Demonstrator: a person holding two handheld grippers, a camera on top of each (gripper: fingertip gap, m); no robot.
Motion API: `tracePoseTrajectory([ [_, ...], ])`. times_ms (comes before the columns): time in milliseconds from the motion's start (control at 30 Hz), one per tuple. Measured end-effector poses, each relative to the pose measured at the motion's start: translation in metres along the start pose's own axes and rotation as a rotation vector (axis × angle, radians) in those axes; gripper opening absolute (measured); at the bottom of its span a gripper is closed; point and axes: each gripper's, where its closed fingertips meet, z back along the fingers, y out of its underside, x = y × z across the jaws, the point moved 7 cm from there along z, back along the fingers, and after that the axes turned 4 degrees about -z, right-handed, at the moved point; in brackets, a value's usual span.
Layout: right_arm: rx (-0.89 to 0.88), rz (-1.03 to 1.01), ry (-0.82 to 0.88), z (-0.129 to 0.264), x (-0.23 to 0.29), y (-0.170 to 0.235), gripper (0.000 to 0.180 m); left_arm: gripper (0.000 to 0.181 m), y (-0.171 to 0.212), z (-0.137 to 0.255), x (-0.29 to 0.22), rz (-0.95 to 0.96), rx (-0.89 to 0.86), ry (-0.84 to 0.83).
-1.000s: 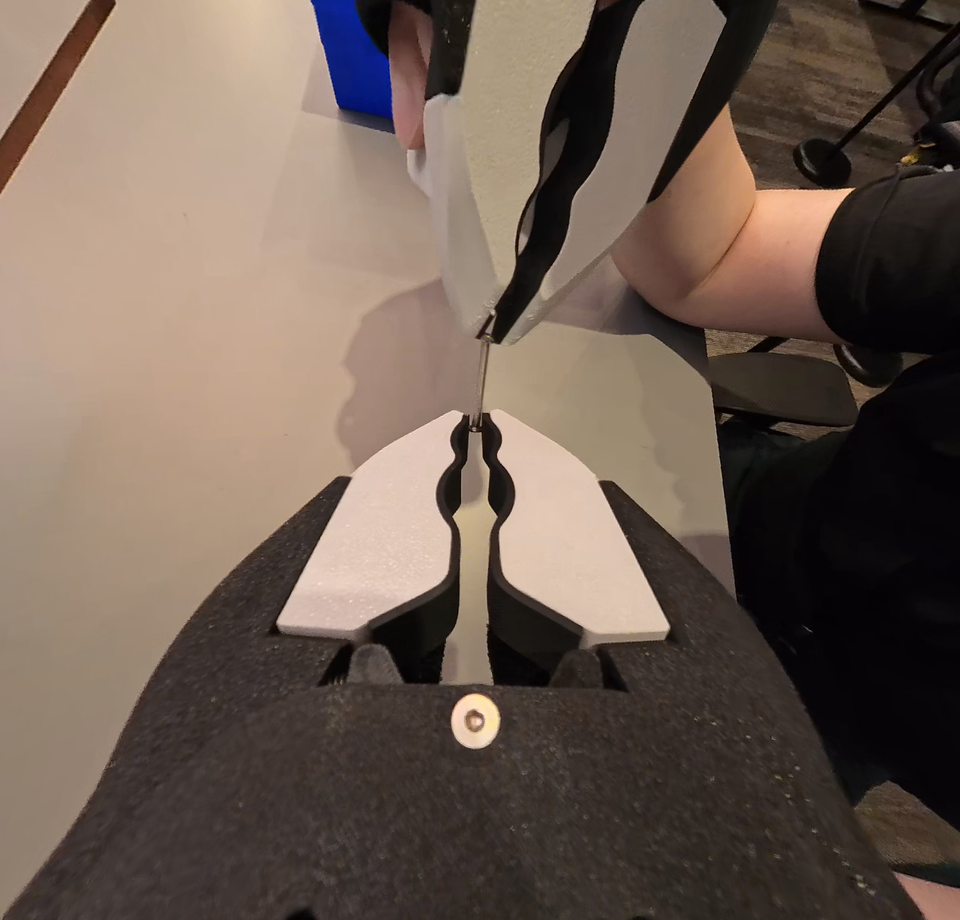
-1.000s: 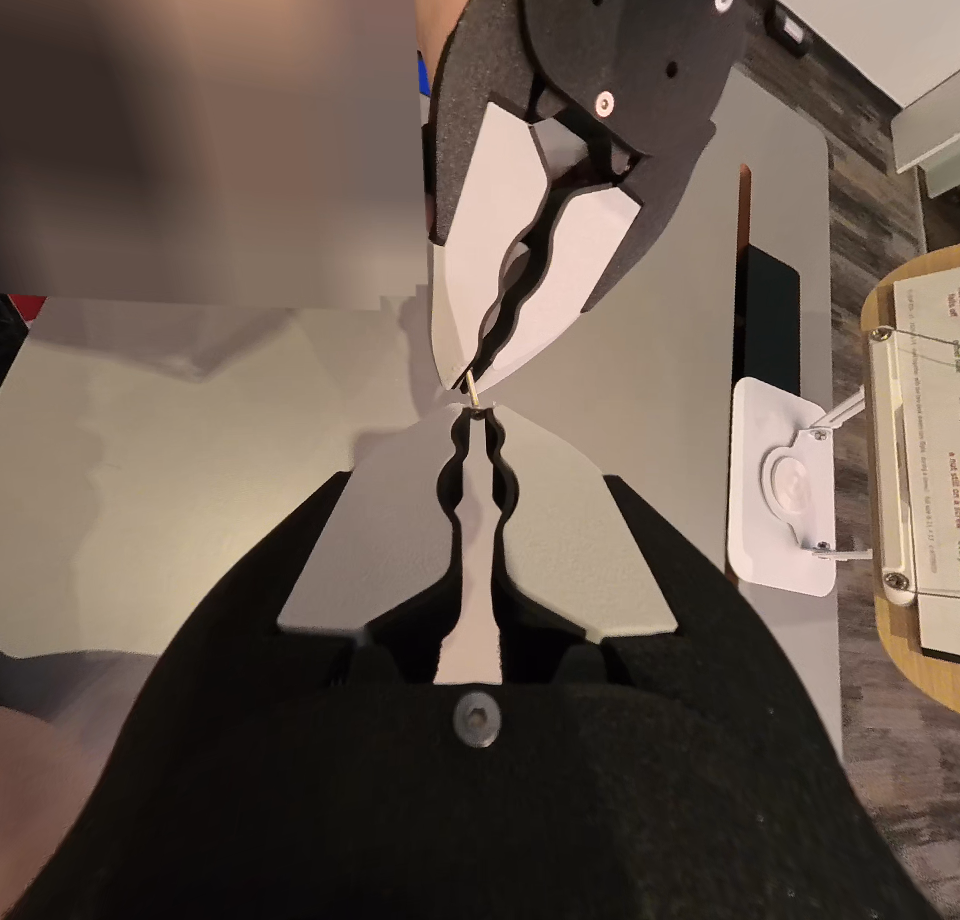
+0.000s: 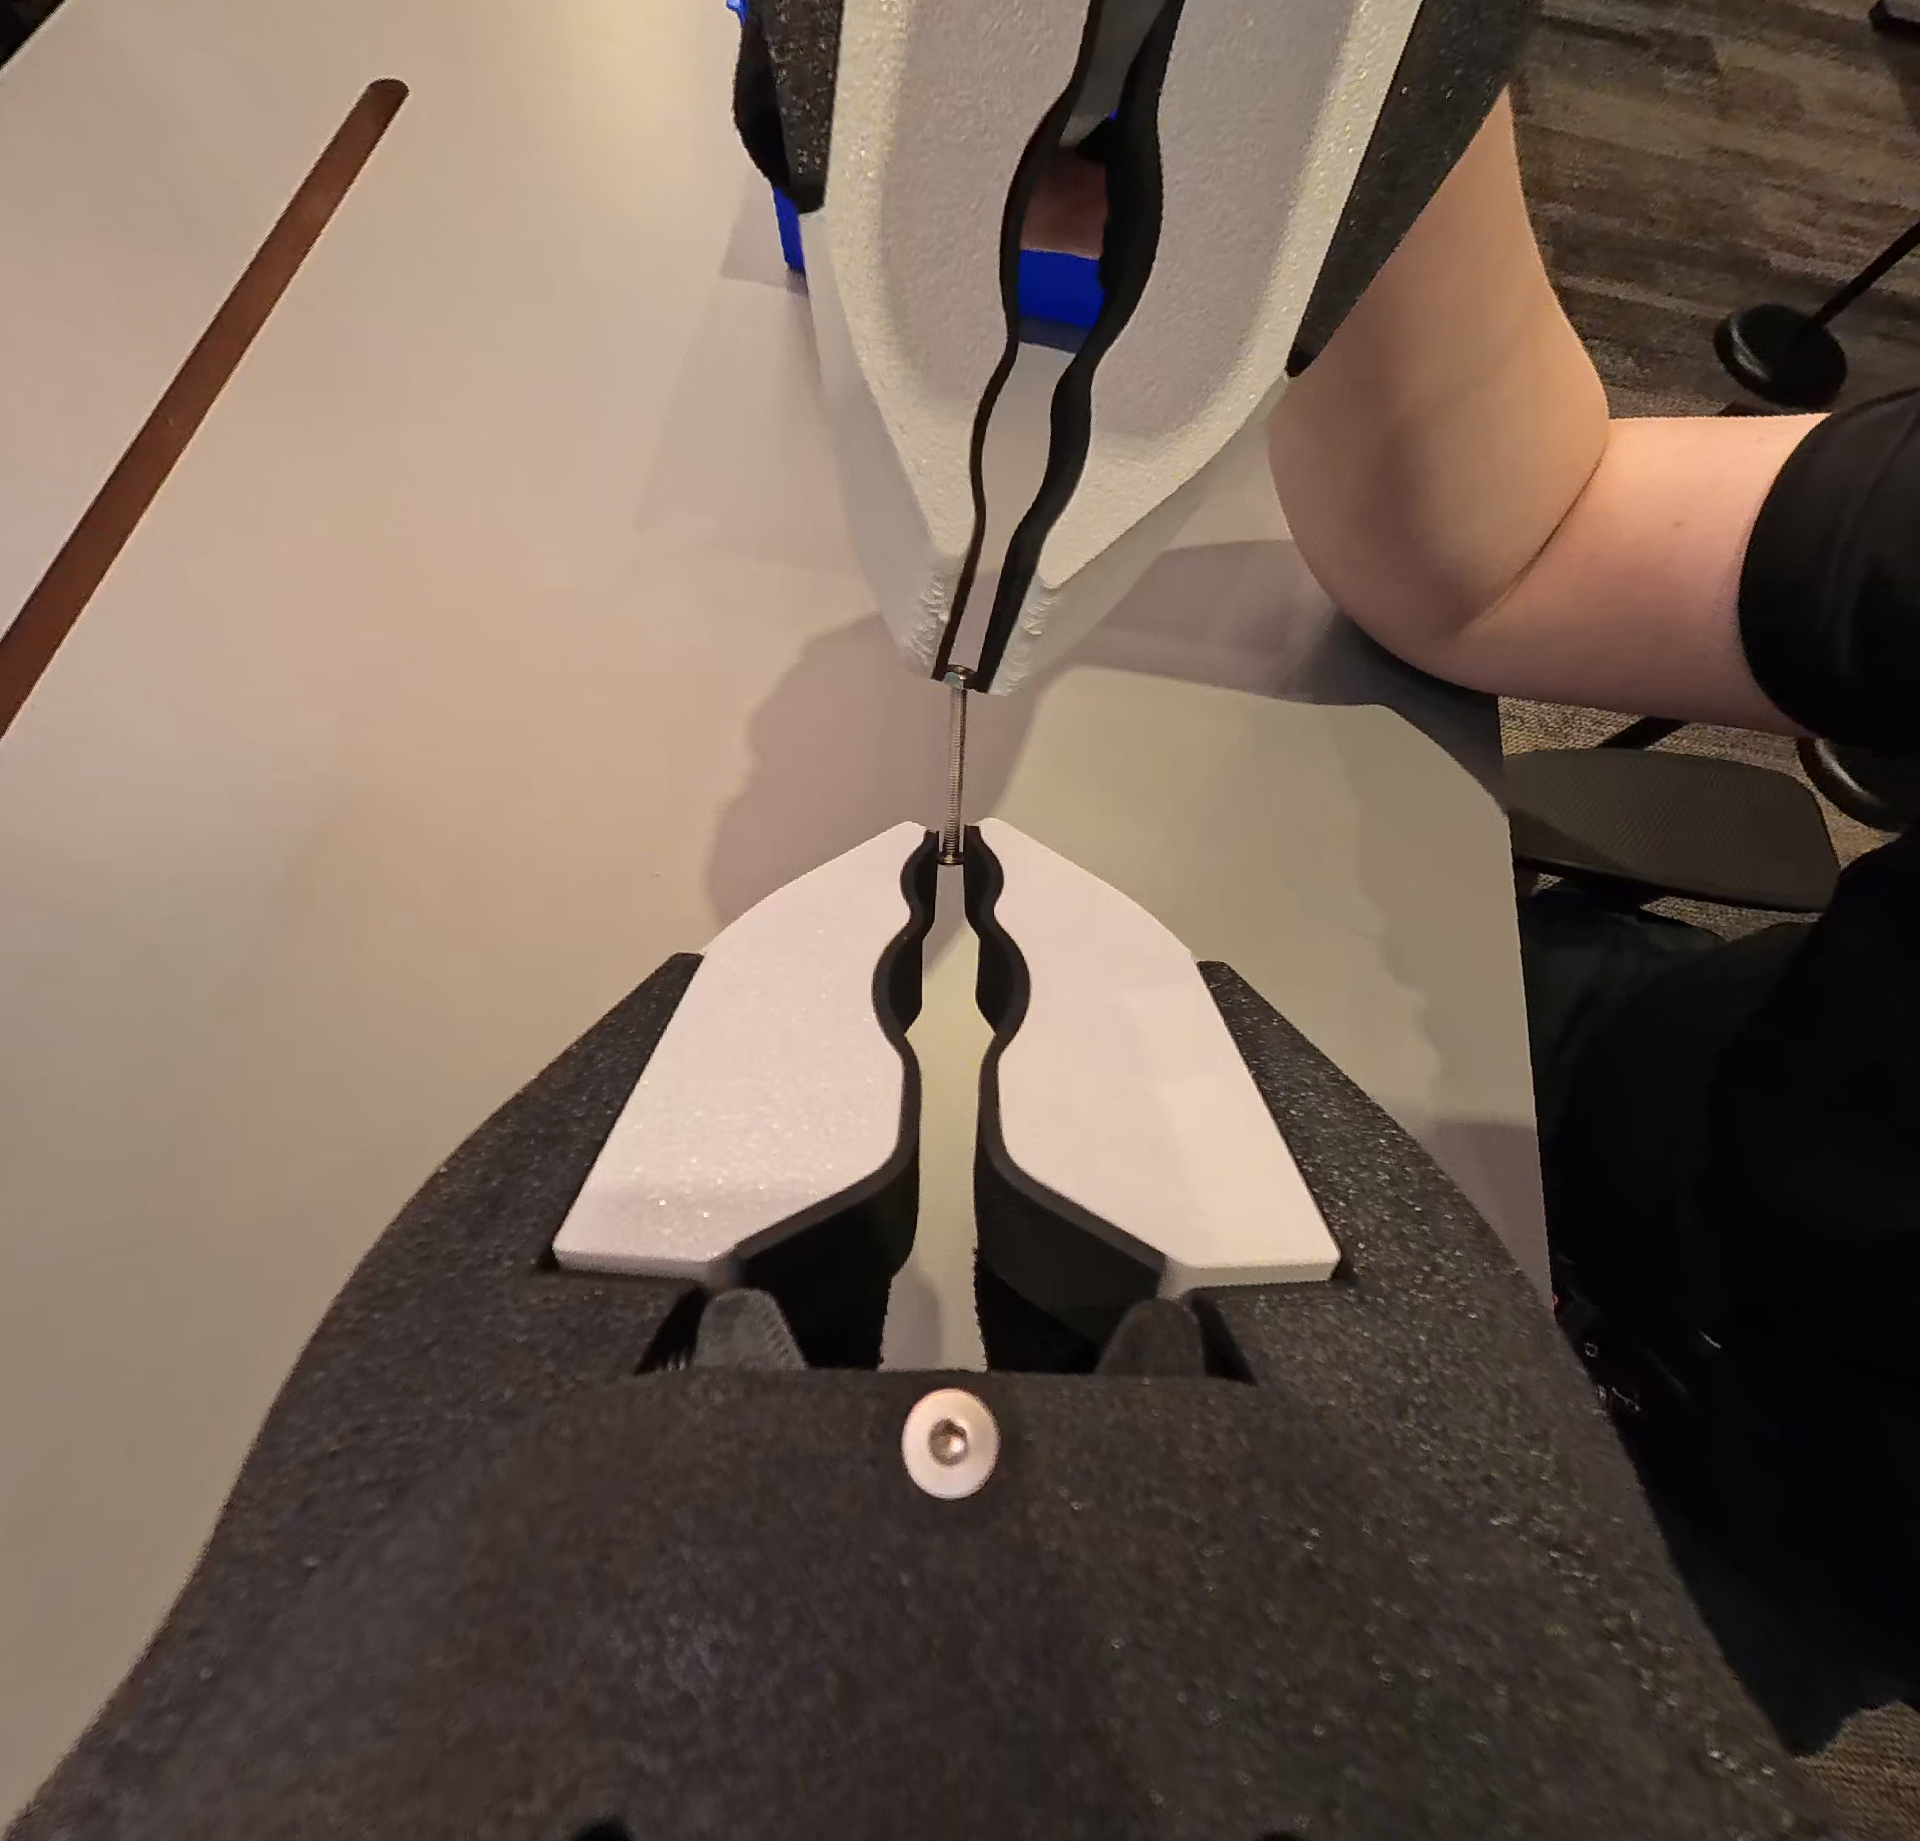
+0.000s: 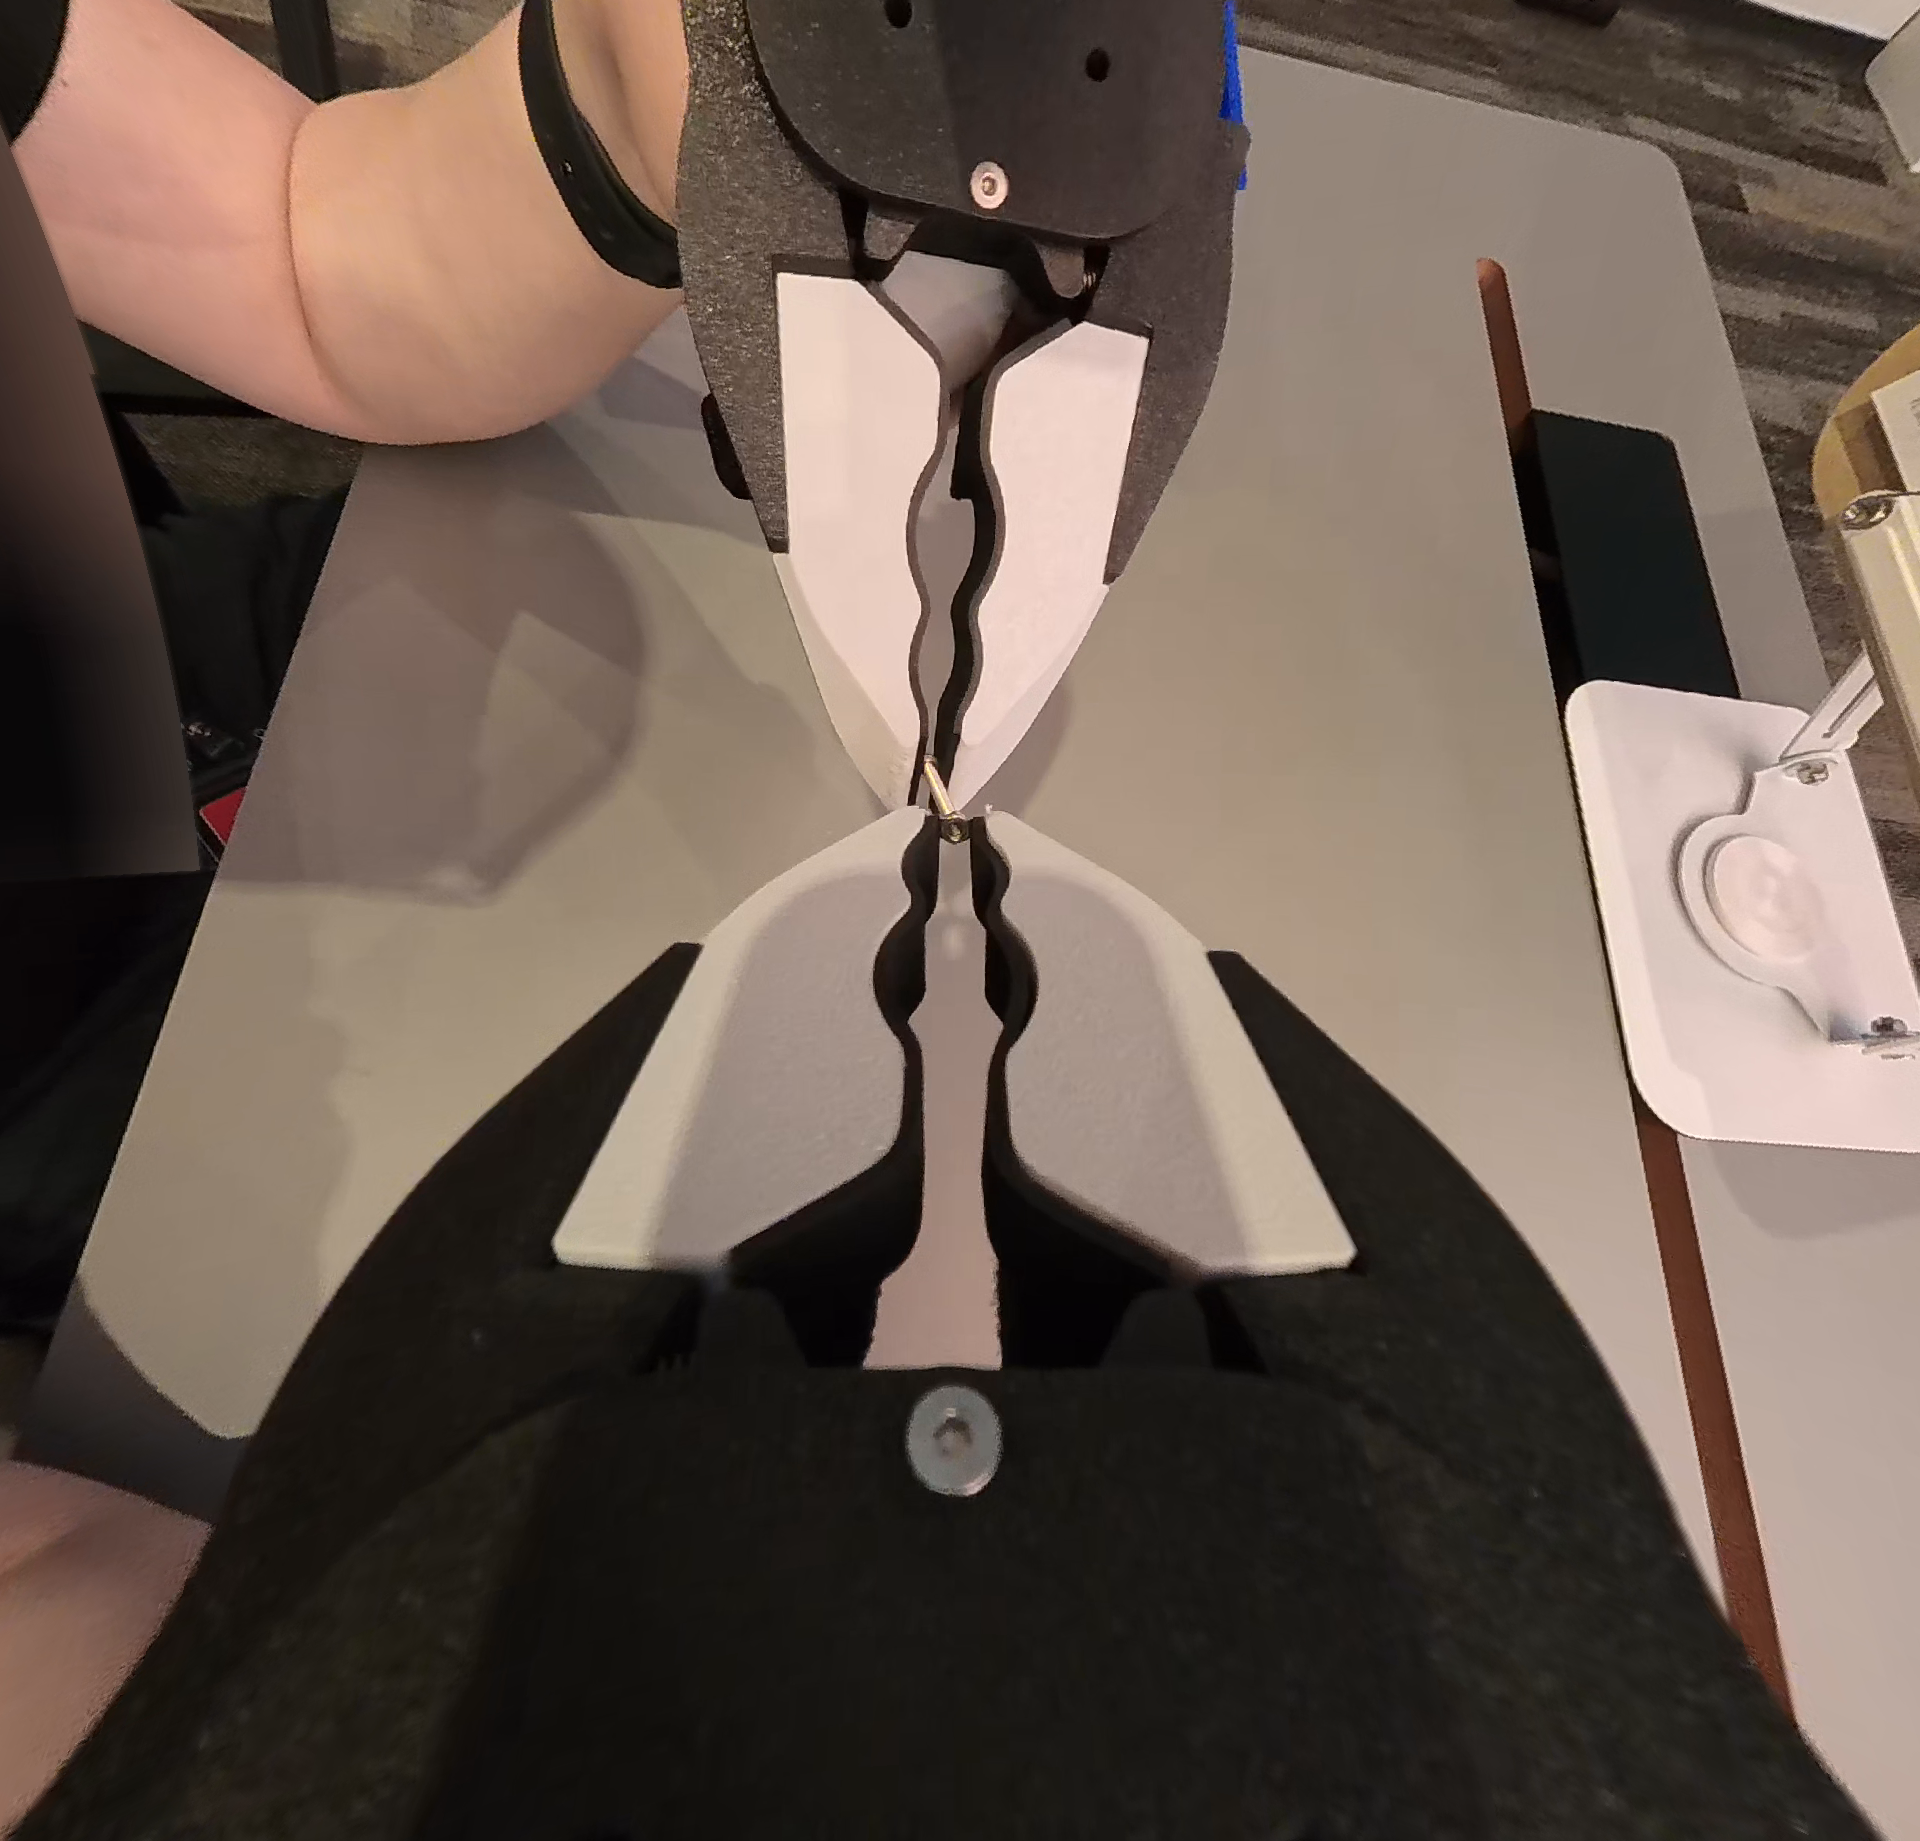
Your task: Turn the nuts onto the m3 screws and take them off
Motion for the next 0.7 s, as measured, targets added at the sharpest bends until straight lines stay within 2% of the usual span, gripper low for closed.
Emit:
tracePoseTrajectory([
  [700, -0.019, -0.007, -0.011, -0.0006, -0.0002, -0.0016, 0.009, 0.004, -0.0022, 0.0017, -0.0023, -0.013, -0.014, 0.001],
])
